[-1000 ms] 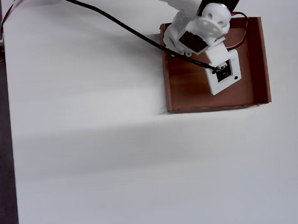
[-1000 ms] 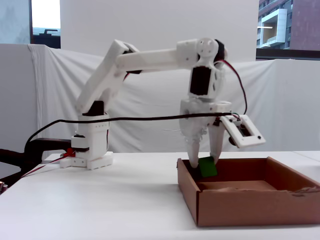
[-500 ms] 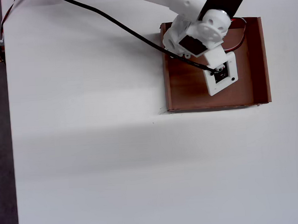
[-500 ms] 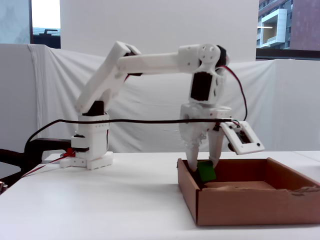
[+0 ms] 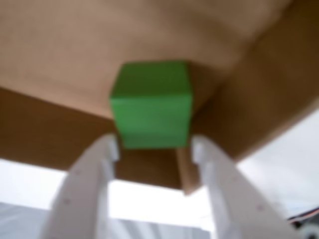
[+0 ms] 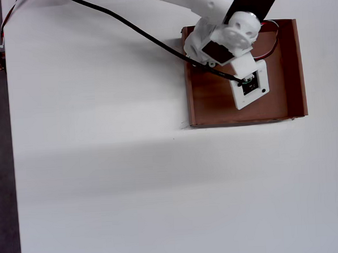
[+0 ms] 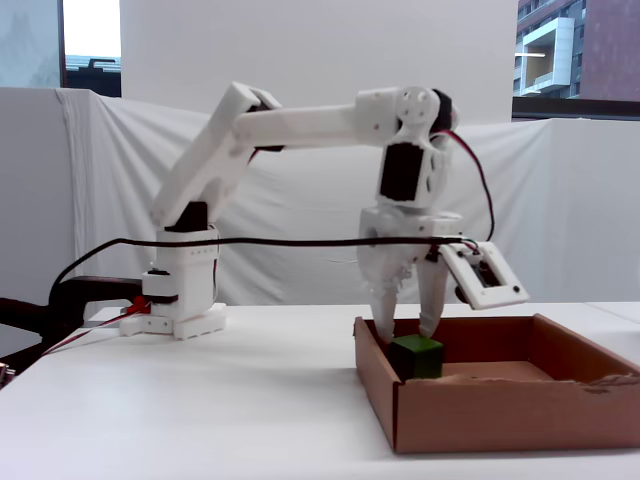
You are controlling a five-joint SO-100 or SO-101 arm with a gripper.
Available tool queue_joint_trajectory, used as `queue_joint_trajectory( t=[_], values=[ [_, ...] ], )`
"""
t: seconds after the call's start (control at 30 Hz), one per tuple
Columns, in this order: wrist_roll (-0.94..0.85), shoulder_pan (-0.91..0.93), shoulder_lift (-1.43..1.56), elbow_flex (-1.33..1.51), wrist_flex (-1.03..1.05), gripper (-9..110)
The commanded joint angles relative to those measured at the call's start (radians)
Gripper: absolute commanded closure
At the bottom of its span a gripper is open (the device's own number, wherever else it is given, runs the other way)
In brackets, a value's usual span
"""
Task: Grasp a green cube and put it in a box.
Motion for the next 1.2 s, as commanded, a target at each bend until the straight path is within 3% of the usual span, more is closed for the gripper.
queue_joint_trajectory(
  t=[0.0, 0.5, 1.17],
  values=[
    [0.002, 0.018, 0.071, -0.052, 0.023, 80],
    [0.002, 0.081, 0.311, 0.087, 0.035, 80],
    [-0.008, 0.354, 0.77, 0.604, -0.018, 80]
  ],
)
